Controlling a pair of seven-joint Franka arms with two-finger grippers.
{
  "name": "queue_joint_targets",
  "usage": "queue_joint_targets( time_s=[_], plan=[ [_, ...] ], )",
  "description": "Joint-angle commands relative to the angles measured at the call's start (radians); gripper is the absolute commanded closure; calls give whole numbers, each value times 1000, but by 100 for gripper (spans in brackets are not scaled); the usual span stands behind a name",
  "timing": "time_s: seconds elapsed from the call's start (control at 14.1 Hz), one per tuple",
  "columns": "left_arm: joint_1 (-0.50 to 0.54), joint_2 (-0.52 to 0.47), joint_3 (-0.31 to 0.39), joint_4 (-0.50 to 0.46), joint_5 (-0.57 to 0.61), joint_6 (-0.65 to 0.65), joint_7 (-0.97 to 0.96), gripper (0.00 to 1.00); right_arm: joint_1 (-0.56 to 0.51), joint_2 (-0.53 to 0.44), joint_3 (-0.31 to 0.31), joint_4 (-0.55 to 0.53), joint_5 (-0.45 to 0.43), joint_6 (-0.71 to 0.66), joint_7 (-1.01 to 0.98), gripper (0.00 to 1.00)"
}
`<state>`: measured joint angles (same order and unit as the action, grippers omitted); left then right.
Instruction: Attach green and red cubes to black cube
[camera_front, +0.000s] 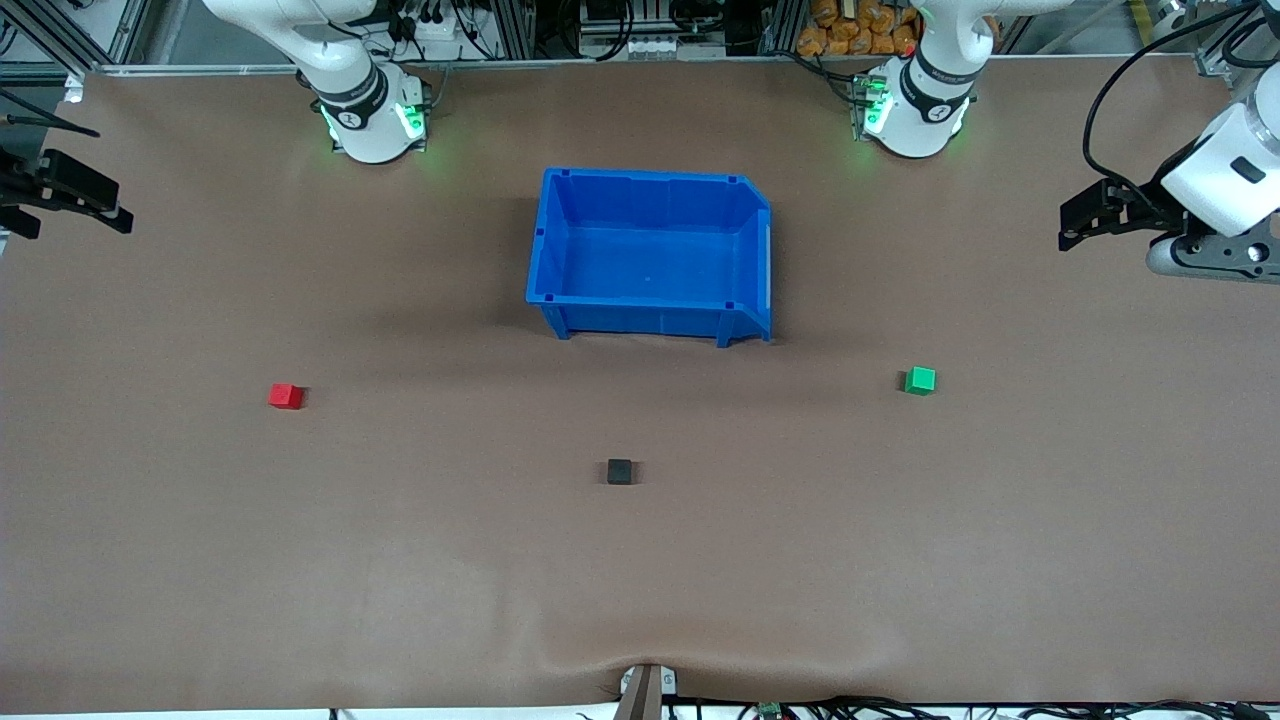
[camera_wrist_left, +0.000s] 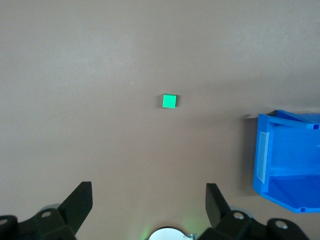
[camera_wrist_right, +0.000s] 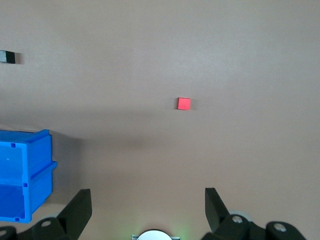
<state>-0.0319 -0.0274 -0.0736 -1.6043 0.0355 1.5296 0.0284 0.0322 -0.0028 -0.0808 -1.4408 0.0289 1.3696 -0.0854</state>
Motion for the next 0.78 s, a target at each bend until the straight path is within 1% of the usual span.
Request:
queue_joint_targets(
  time_s=[0.0, 0.43, 0.64, 0.71],
  plan=[
    [6, 4, -2, 17, -16, 4, -2, 0, 5, -16, -4, -16, 0, 3, -5, 0],
    [4, 20, 0, 7, -3, 6, -19, 0, 3, -16, -4, -16, 0, 2, -5, 0],
    [0, 24, -3, -37, -3, -8, -56, 0, 3, -16, -4, -16, 0, 3, -5, 0],
    [-5, 44, -5, -39, -3, -8, -61, 0, 3, -14, -4, -16, 0, 2, -5, 0]
  ],
)
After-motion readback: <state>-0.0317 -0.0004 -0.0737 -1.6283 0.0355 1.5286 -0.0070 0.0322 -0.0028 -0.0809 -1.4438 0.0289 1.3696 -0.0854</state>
